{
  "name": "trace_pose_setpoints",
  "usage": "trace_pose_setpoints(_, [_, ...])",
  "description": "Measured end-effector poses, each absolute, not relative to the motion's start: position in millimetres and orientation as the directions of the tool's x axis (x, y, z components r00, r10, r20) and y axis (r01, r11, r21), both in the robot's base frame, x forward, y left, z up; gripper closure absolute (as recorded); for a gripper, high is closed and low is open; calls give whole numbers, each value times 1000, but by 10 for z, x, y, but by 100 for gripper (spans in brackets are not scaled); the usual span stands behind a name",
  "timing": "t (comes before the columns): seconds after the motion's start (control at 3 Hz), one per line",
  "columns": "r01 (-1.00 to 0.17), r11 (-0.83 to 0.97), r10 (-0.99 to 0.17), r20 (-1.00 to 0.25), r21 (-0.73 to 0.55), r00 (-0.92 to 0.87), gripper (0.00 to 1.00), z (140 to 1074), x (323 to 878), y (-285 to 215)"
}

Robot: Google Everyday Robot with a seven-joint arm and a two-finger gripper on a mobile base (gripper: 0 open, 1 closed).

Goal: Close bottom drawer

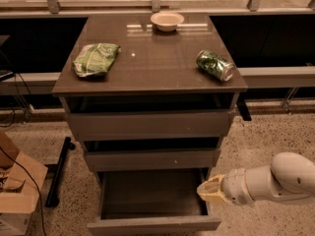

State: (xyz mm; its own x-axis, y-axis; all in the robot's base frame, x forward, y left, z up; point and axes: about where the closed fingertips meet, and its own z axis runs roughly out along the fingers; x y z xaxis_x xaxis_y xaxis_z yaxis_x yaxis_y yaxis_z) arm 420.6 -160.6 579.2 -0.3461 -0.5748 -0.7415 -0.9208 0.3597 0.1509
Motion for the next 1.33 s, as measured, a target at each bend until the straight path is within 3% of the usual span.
trace_pose_setpoints(0.67, [-904, 358, -500, -769, 234, -398, 100, 4966, 4167, -1759])
trace_pose_setpoints(1.33, [-909, 341, -524, -755, 239, -395, 100, 4746, 4217, -1686])
